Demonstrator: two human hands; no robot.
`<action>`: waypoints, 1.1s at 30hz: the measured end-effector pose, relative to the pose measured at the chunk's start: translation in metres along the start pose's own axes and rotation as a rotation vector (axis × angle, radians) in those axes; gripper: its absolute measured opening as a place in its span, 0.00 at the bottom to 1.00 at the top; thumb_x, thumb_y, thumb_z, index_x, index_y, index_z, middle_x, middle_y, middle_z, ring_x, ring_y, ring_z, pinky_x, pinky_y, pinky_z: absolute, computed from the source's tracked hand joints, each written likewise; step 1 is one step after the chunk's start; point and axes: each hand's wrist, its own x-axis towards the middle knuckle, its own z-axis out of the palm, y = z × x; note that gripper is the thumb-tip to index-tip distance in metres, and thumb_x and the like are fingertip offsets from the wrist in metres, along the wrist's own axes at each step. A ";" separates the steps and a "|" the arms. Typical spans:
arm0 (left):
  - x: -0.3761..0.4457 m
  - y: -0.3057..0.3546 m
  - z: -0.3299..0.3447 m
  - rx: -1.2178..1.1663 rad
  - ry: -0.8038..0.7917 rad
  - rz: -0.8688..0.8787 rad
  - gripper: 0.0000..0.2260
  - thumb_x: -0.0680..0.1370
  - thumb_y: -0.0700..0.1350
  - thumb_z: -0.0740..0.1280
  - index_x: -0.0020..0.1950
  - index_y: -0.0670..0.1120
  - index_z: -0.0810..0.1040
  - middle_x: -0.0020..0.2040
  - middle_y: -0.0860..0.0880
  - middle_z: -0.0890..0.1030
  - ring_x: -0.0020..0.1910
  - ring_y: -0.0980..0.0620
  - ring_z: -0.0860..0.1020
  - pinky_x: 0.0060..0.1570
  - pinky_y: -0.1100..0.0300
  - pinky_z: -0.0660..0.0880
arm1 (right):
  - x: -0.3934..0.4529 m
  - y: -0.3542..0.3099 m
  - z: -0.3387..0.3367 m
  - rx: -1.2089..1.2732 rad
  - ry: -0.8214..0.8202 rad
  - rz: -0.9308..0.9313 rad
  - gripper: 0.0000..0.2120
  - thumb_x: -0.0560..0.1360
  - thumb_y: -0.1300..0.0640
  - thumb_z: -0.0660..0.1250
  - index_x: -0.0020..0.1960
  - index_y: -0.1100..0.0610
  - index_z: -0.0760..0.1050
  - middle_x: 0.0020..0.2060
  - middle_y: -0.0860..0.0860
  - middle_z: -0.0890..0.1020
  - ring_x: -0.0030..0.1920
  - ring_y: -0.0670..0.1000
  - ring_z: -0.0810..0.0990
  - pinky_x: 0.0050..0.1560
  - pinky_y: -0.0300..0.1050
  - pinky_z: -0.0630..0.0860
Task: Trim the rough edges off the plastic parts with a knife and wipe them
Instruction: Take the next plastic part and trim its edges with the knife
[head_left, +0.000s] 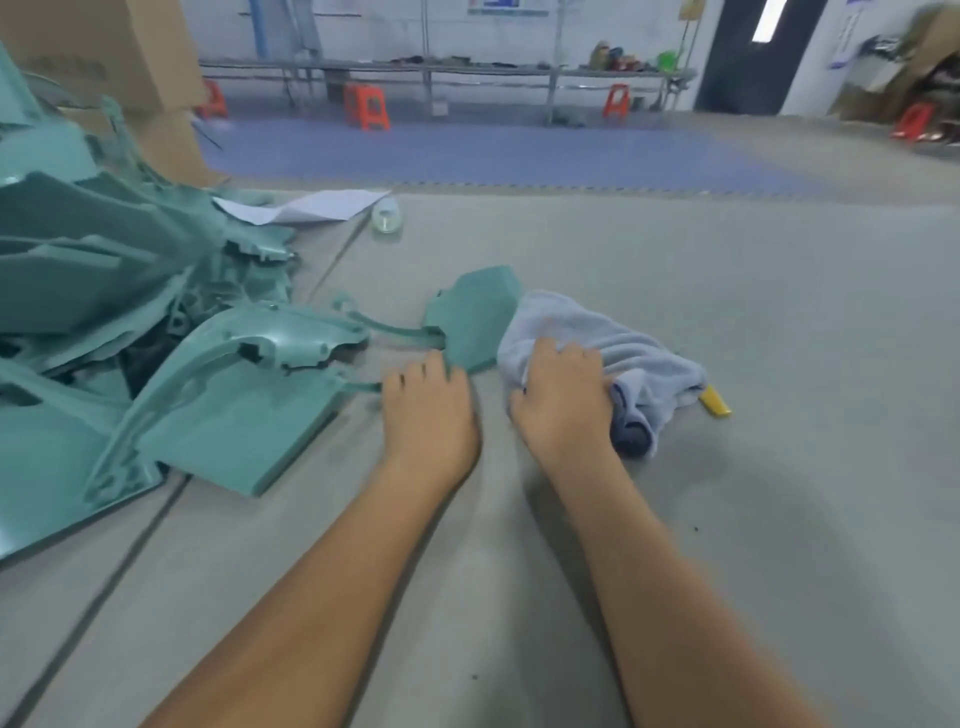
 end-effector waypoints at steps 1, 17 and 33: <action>0.000 -0.002 0.001 0.006 0.000 -0.001 0.13 0.75 0.44 0.58 0.59 0.46 0.72 0.64 0.43 0.70 0.58 0.41 0.71 0.53 0.51 0.65 | 0.005 0.004 -0.001 0.028 0.002 -0.050 0.18 0.73 0.53 0.66 0.60 0.59 0.70 0.55 0.60 0.76 0.56 0.61 0.73 0.43 0.48 0.59; 0.006 -0.011 0.015 -0.182 0.057 -0.146 0.22 0.74 0.39 0.59 0.69 0.49 0.65 0.54 0.46 0.71 0.52 0.45 0.71 0.37 0.56 0.66 | 0.102 0.081 0.039 0.273 -0.149 0.189 0.32 0.77 0.51 0.61 0.78 0.54 0.56 0.75 0.58 0.63 0.74 0.60 0.62 0.73 0.56 0.57; 0.019 -0.018 0.000 -0.851 -0.066 -0.089 0.09 0.75 0.38 0.60 0.49 0.49 0.77 0.45 0.46 0.78 0.46 0.43 0.76 0.44 0.53 0.71 | 0.065 0.132 -0.005 0.697 0.331 0.800 0.33 0.73 0.52 0.66 0.74 0.59 0.61 0.71 0.58 0.66 0.69 0.61 0.66 0.68 0.51 0.62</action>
